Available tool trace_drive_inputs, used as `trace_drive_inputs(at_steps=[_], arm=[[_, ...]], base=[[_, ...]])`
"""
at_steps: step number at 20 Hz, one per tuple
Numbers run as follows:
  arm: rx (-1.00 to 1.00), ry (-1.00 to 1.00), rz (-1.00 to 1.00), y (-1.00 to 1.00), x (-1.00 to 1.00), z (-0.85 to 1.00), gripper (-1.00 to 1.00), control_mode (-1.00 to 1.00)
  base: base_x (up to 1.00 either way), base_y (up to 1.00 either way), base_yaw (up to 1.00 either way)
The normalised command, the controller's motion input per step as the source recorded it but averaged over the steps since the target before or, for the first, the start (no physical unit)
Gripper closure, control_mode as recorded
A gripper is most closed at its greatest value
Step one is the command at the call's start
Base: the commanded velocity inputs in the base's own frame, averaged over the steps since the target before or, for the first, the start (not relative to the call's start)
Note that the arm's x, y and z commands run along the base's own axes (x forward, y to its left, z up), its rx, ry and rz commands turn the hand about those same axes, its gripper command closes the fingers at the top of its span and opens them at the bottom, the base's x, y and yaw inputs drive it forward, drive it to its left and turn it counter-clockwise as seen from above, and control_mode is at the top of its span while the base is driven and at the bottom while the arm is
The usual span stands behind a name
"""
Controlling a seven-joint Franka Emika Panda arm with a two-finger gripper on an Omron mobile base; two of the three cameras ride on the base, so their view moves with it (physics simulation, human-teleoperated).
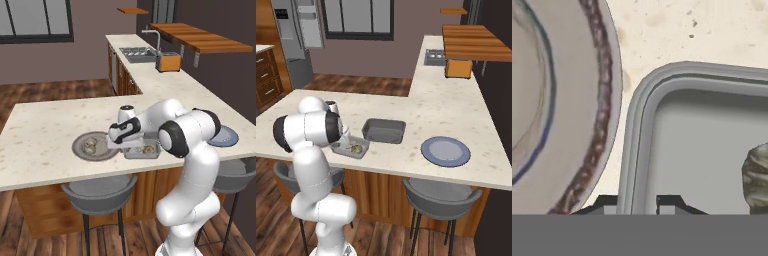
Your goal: Place two dumplings into each of the tupperware containers and then place the containers in the fridge.
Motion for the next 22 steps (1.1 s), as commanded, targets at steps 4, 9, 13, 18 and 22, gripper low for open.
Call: trace_drive_inputs(at_steps=[4,9,13,18,22], arm=[[-0.03,0.00,0.00,-0.04,-0.24,0.65,1.00,-1.00],[-0.07,0.01,0.06,-0.05,-0.33,0.57,1.00,-1.00],[-0.09,0.05,0.28,-0.07,-0.31,0.54,1.00,-1.00],[-0.05,0.05,0.48,-0.35,-0.22,0.33,1.00,-1.00],[0.00,0.02,0.54,-0.62,0.00,0.12,1.00,-1.00]], base=[[0.00,0.00,0.00],[0.00,0.00,0.00],[0.00,0.00,0.00],[0.00,0.00,0.00],[0.00,0.00,0.00]])
